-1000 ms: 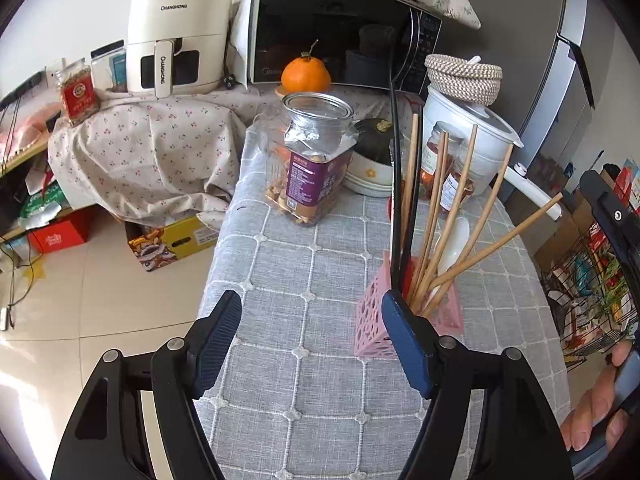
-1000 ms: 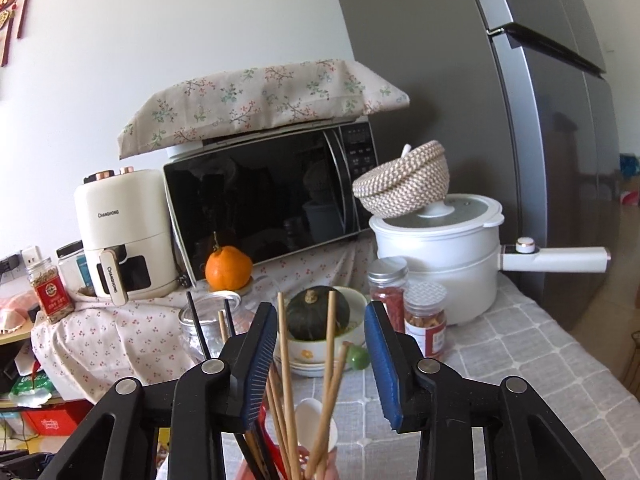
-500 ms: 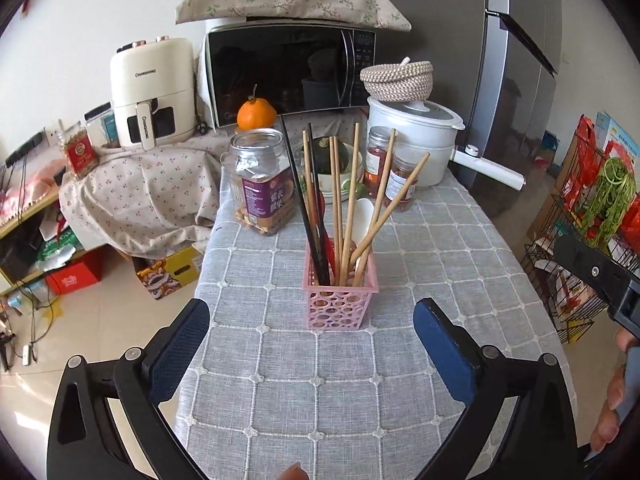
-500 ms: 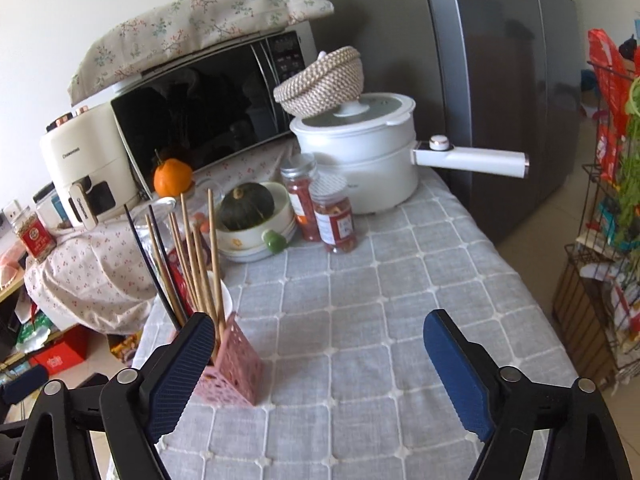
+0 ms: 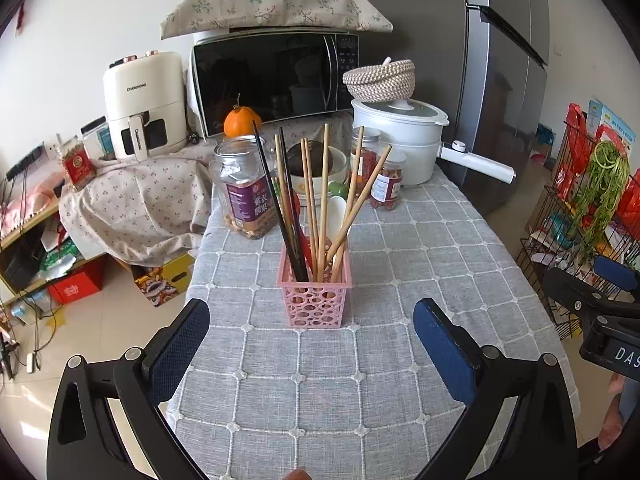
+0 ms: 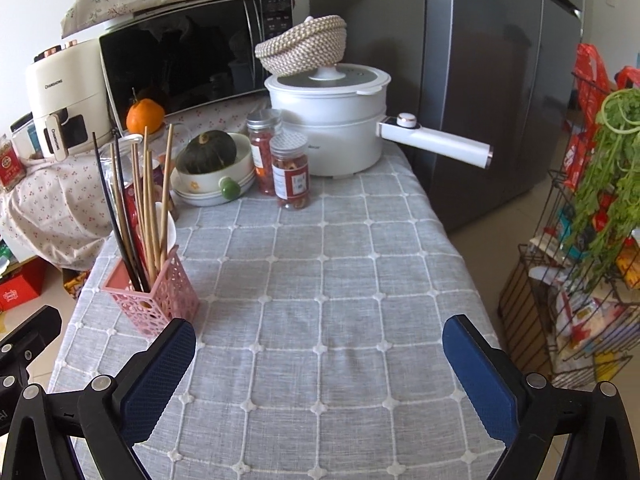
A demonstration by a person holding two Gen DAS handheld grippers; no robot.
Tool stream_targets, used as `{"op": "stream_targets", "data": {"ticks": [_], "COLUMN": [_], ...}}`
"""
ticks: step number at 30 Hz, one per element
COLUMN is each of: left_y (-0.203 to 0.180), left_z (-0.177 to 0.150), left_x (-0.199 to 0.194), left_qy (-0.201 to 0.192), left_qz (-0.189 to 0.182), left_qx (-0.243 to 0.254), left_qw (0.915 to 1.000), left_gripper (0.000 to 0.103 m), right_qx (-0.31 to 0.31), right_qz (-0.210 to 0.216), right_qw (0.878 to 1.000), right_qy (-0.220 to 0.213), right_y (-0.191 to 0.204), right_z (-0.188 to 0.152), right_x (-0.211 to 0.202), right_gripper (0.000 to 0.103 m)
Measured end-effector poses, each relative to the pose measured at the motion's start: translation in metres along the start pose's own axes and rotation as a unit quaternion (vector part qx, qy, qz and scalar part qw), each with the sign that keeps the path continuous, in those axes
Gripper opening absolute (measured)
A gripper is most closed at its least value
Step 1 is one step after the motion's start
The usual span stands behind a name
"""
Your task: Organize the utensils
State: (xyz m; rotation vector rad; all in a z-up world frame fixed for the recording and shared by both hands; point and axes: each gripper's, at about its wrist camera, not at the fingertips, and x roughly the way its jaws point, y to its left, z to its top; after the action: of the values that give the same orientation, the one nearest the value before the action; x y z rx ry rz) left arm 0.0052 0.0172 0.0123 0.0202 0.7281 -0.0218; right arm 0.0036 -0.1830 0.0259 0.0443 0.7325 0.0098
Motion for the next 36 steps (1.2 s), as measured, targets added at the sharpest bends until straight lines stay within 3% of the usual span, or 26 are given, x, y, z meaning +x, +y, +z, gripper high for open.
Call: {"op": "stream_targets", "data": {"ticks": [36], "left_y": [0.0], "left_z": [-0.003], "left_x": [0.001], "left_qy": [-0.001], "left_qz": [0.002], "left_qx": [-0.005], "left_qw": [1.0], "left_gripper": [0.103], "right_qx": [-0.015], "right_qz": [0.008], "right_qw": [1.0], "right_qy": [0.023], "right_y": [0.012], "right_z": [-0.004], "right_x": [0.014], "right_gripper": [0.102]}}
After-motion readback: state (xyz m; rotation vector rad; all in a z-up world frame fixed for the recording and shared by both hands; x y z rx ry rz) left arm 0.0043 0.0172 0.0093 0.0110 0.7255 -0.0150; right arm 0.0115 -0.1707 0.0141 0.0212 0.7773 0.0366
